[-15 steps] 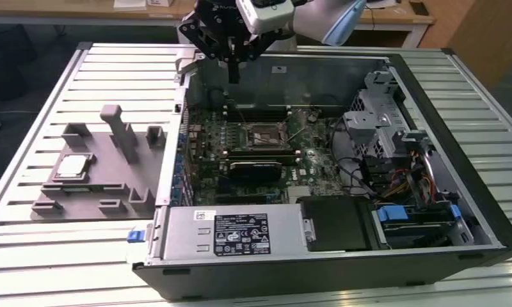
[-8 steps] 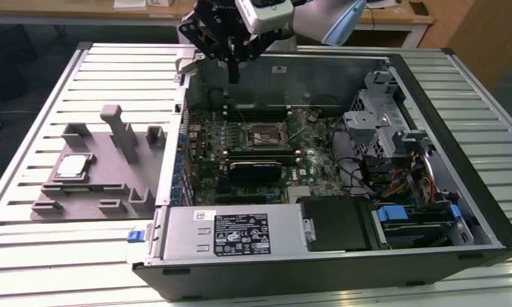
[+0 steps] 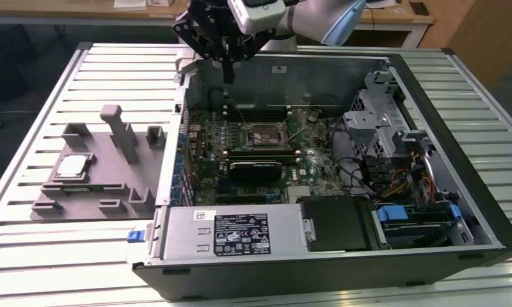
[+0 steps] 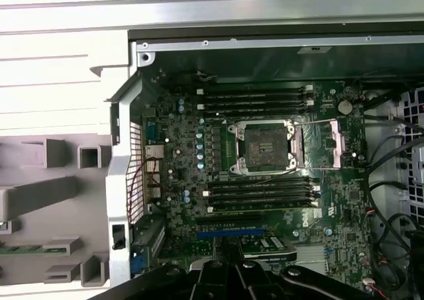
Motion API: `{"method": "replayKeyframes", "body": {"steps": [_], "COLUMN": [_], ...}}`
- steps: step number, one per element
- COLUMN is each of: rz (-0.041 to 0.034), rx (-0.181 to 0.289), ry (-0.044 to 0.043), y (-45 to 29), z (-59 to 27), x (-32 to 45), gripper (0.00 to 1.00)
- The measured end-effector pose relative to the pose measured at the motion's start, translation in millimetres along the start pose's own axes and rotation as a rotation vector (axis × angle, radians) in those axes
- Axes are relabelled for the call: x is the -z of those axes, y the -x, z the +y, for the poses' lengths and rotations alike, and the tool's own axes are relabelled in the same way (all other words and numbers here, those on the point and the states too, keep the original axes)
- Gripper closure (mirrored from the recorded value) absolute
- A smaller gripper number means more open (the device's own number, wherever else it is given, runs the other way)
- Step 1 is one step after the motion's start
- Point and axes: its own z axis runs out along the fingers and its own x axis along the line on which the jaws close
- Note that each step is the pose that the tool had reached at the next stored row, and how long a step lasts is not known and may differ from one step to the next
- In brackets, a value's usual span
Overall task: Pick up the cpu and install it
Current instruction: 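Reach for the cpu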
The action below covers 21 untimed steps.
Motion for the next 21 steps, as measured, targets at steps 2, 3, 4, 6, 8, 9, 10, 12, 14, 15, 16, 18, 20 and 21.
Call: {"method": "replayKeyframes", "body": {"steps": [2, 3, 4, 6, 8, 9, 10, 12, 14, 15, 16, 18, 20, 21], "rz": [-0.0001, -0.0001, -0.0001, -0.0001, -0.0001, -0.0001, -0.0001, -0.0001, -0.0001, -0.0001, -0.0001, -0.0001, -0.0001, -0.0002], "rx": [-0.001, -0.001, -0.001, -0.001, -0.001, -0.001, -0.001, -0.001, -0.001, -0.001, -0.001, -0.001, -0.001, -0.001], "ry": [0.0001, 0.0, 0.0, 0.0, -0.0001, 0.0001, 0.0, 0.0, 0.0, 0.0, 0.0001, 0.0, 0.0, 0.0001], "y": [-2.9, -4.5, -6.3, -10.4, -14.3, -15.9, -17.5, -20.4, -23.7, -25.5, -27.1, -30.7, -35.5, -37.9], "z": [-0.2, -0.3, -0.5, -0.8, -1.1, -1.2, -1.3, -1.6, -1.8, -2.0, -2.1, -2.4, -2.8, -3.0], "x": [0.1, 0.1, 0.2, 0.3, 0.4, 0.4, 0.4, 0.3, 0.0, -0.2, -0.5, -0.9, -1.6, -2.0], "gripper": [0.89, 0.89, 0.89, 0.89, 0.89, 0.89, 0.89, 0.89, 0.89, 0.89, 0.89, 0.89, 0.89, 0.89]}}
